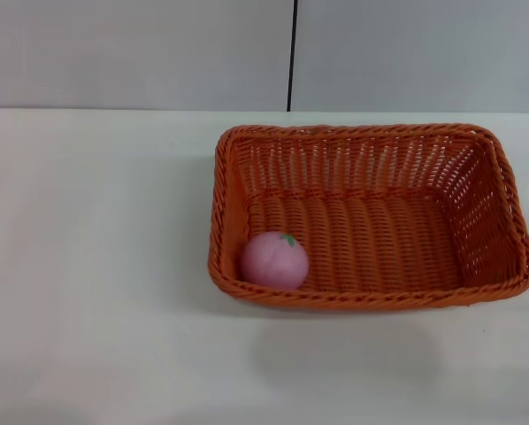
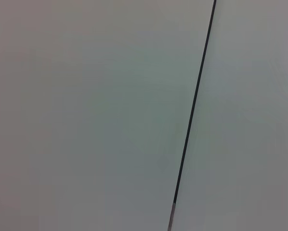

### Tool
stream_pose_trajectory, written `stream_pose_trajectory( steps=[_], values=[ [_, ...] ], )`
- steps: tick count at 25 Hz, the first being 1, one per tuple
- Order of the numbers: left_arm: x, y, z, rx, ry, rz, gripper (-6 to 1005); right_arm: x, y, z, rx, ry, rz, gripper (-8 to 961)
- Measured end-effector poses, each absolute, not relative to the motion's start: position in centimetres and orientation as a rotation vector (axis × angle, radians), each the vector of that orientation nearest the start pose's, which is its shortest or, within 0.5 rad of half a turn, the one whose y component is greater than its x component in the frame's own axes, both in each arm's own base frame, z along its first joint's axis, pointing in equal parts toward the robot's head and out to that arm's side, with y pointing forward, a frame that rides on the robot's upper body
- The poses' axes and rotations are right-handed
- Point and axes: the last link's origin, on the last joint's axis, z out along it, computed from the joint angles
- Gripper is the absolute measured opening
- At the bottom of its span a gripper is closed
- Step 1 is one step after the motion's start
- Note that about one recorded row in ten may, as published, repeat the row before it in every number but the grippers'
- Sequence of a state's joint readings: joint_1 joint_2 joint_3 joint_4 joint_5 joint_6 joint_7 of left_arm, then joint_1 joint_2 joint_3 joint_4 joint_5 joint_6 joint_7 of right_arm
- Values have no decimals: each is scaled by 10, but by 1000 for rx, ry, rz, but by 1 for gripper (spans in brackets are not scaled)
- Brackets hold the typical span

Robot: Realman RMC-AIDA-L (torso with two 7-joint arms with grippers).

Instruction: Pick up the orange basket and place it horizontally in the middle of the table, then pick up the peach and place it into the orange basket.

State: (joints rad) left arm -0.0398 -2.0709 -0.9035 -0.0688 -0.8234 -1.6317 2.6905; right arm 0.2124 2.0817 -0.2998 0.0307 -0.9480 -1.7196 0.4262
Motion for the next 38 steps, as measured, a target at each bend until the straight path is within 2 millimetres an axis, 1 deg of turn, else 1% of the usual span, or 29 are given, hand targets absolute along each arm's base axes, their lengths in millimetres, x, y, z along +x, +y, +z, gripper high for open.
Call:
stream_pose_trajectory(
  steps=[1,4,10,12,13,15,18,23,27,29,33,34,38],
  values=[
    [-395,169,37,-1279,-645,-873,838,373,217,56,-1183,495,963,627],
    [-395,168,38,-1275,-643,-874,837,375,219,56,-1178,509,952,750],
    [-395,168,40,-1265,-632,-880,837,378,218,54,-1163,529,943,750],
    [-396,167,44,-1246,-625,-874,837,379,219,53,-1154,542,941,750],
    [-398,168,48,-1215,-617,-872,838,380,218,55,-1139,545,938,750],
    [-398,168,48,-1215,-617,-872,838,382,217,59,-1100,544,932,750],
    [-397,175,52,-1198,-561,-823,838,384,213,61,-1050,543,928,750],
    [-399,178,56,-1194,-542,-796,837,385,211,59,-1039,553,922,750],
    [-402,174,58,-1173,-546,-782,837,382,215,57,-1063,539,914,750],
    [-404,168,59,-1144,-549,-776,838,381,216,57,-1066,538,915,750],
    [-404,164,57,-1135,-558,-776,838,382,216,57,-1067,539,912,750],
    [-405,158,55,-1131,-568,-777,838,382,217,57,-1068,539,913,750],
    [-405,155,55,-1126,-573,-774,838,381,220,57,-1073,538,918,750]
  ],
)
